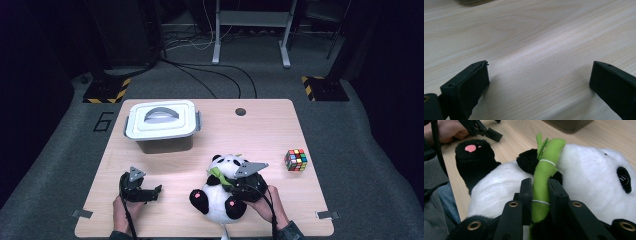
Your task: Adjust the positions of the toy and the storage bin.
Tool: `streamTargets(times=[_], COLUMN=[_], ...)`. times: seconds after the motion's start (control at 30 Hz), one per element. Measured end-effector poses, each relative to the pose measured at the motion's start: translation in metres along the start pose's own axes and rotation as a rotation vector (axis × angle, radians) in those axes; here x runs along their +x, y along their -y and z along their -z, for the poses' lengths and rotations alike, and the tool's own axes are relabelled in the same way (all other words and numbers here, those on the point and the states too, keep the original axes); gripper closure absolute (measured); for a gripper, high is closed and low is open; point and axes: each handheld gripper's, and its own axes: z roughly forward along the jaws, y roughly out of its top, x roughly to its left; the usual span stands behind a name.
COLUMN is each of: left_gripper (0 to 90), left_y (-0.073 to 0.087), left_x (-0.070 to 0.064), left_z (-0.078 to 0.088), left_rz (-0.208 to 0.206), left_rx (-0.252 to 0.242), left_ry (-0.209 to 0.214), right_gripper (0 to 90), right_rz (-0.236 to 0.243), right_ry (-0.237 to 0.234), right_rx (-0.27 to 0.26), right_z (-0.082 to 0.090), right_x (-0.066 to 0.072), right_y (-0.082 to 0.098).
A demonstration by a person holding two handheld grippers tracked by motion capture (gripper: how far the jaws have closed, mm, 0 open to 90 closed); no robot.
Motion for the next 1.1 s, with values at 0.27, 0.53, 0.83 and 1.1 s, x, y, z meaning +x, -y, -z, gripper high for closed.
streamTargets(times=[0.27,0.53,0.83,1.1], left_gripper=[2.1,2.1,2.1,2.1], left_y=[0.000,0.000,0.000,0.000], left_x=[0.000,0.000,0.000,0.000], left_z=[0.000,0.000,0.000,0.000], left_rz=[0.001,0.000,0.000,0.000], left_rx=[0.000,0.000,0.000,-0.001], left_ry=[0.000,0.000,0.000,0.000], right_gripper=[75.4,75.5,75.4,75.4], right_rz=[-0.021,-0.047,-0.082,-0.106], right_ry=[0.025,0.097,0.194,0.261], right_rx=[-0.051,-0.083,-0.110,-0.132], right_z=[0.008,0.024,0.040,0.047], right_x=[-0.003,-0.011,-0.027,-0.042], right_y=[0.003,0.008,0.014,0.018])
